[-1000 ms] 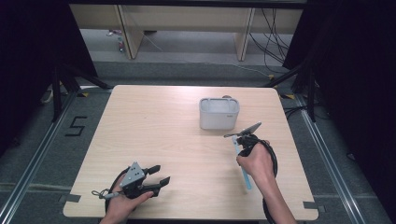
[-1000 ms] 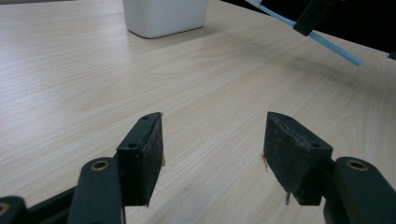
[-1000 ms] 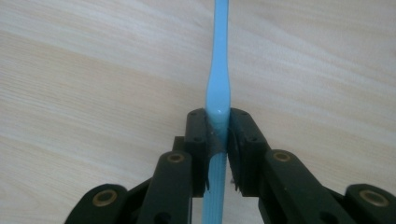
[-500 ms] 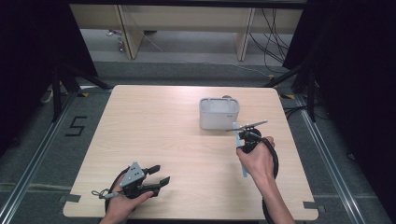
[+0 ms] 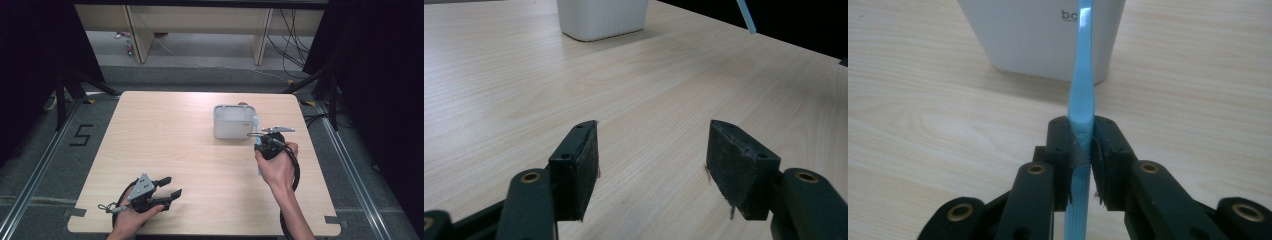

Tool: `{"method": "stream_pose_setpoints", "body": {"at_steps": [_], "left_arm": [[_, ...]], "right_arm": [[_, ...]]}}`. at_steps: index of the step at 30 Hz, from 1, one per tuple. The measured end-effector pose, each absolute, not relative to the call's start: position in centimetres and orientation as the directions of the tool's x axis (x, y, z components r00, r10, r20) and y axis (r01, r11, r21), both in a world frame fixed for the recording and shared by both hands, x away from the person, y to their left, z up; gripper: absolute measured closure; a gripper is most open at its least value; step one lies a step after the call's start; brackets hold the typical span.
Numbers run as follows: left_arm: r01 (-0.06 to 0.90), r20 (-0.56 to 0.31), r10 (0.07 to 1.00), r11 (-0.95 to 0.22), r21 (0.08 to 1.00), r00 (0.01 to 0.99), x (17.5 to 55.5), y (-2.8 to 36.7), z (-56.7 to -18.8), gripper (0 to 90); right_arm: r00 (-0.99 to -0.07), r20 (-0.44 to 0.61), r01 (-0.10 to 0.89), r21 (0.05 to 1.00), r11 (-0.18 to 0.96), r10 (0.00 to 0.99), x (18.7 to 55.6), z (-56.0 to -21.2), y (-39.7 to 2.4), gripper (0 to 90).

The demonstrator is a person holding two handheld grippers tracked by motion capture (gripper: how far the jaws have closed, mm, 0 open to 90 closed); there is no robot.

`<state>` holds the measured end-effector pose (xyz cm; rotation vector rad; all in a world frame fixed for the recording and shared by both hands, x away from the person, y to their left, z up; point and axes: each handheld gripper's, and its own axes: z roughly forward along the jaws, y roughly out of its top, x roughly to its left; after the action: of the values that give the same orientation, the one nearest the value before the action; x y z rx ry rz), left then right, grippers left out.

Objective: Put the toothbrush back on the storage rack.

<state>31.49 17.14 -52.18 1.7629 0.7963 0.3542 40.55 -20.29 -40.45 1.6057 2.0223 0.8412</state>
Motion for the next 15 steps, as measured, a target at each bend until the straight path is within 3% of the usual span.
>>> {"method": "stream_pose_setpoints", "body": {"at_steps": [15], "left_arm": [[0.334,-0.147,0.671,-0.158,0.929,0.727,31.42,17.15,-52.18,37.4]], "right_arm": [[-0.218,0.05,0.611,0.786,0.097,0.975,40.6,-39.94,-20.57,78.8]]}}
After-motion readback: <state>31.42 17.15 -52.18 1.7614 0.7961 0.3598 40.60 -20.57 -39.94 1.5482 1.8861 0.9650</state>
